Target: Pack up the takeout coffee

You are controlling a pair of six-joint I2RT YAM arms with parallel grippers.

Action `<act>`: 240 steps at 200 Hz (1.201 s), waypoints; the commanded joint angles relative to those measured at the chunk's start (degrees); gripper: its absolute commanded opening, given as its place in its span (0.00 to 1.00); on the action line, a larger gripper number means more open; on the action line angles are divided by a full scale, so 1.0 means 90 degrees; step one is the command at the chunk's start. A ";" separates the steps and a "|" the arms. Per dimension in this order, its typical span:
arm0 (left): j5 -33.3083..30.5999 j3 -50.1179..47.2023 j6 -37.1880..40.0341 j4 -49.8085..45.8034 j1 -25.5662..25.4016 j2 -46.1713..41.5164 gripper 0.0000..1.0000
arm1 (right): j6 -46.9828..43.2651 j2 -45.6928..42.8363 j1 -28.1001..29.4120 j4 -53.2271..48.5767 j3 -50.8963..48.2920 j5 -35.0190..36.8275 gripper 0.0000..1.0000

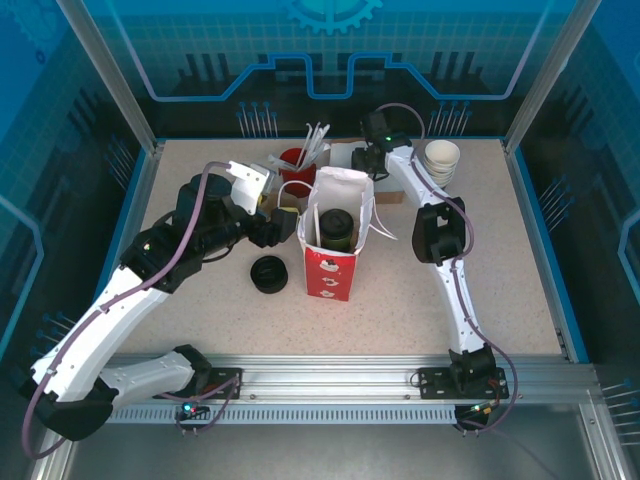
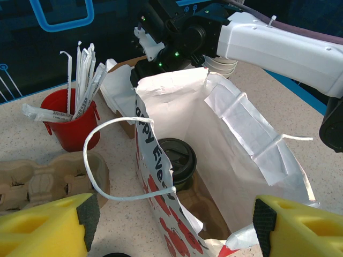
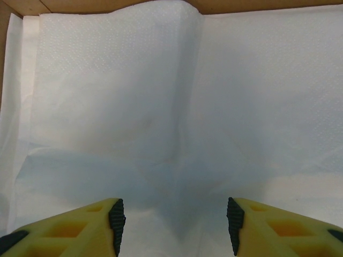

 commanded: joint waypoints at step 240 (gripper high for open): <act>0.0120 -0.0210 -0.0095 -0.0144 0.0094 -0.0168 0.80 | -0.0375 -0.0386 -0.0132 -0.0152 0.0469 -0.0143 0.20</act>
